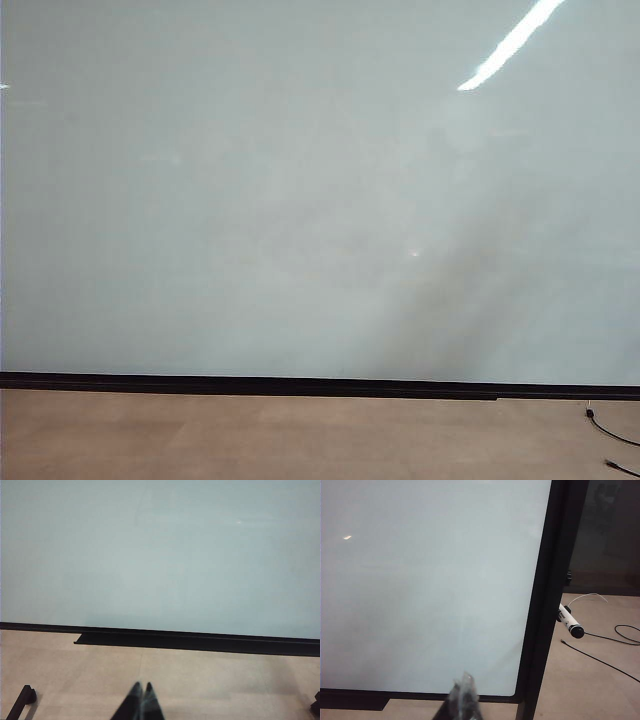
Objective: Pick up the pen on the shelf to the right of the whiteboard and write the letter A.
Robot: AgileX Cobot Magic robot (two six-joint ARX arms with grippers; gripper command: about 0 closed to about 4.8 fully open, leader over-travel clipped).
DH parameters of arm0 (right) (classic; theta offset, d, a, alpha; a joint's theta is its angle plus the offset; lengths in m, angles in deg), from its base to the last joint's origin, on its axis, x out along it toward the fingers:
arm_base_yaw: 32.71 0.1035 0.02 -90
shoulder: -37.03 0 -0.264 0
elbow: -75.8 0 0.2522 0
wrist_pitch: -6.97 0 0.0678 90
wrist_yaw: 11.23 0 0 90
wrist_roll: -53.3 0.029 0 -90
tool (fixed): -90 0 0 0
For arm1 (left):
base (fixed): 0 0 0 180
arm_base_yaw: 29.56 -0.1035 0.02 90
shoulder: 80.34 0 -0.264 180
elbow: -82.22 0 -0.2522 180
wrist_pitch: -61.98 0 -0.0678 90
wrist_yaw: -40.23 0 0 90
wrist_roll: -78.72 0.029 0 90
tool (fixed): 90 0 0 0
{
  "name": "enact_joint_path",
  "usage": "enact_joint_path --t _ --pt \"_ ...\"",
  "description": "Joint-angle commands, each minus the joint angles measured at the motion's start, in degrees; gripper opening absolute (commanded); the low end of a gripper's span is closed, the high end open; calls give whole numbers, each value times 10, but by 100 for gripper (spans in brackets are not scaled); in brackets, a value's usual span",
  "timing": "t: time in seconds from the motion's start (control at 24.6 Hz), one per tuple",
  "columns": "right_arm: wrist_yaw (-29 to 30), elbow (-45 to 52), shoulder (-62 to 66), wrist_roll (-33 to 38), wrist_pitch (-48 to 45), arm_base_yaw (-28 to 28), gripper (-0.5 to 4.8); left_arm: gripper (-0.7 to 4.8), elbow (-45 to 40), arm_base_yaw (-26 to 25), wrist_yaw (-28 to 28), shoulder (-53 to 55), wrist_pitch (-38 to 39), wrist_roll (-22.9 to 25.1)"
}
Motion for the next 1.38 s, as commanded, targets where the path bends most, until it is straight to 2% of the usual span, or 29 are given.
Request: enact_joint_path --t 0.04,0.45,0.49,0.57,0.69,0.73,0.89,0.93,0.97,1.01,1.06,1.1,1.14,1.38 --pt "0 -3 0 1 -10 0 -5 -5 2 0 0 0 -3 3" --pt "-1 -3 0 1 -10 -1 -6 -5 2 0 0 0 -3 3" --pt "-10 -3 0 1 -9 -1 -6 -5 2 0 0 0 -3 3" --pt "-82 -3 0 1 6 -1 -6 -5 2 0 0 0 -3 3" --pt "-158 -3 0 1 20 -1 -6 -4 2 0 0 0 -3 2" --pt "-172 -3 0 1 23 -1 -5 -5 2 0 0 0 -3 3" --pt "-165 -3 0 1 24 0 -5 -4 2 0 0 0 -3 3" --pt "-165 -3 0 1 24 0 12 -4 2 0 0 0 -3 3" --pt "-165 -3 0 1 24 0 56 -4 2 0 0 0 -3 3" --pt "-165 -3 0 1 25 0 145 -5 2 0 0 0 -3 2" --pt "-165 -3 0 1 26 0 362 -4 2 0 0 0 -3 3" --pt "-166 -3 0 1 27 0 428 -5 2 0 0 0 -3 2" --pt "-166 -3 0 1 32 0 444 -5 2 0 0 0 -3 3" --pt "-166 -4 2 4 36 0 430 -4 2 0 0 0 -3 3"
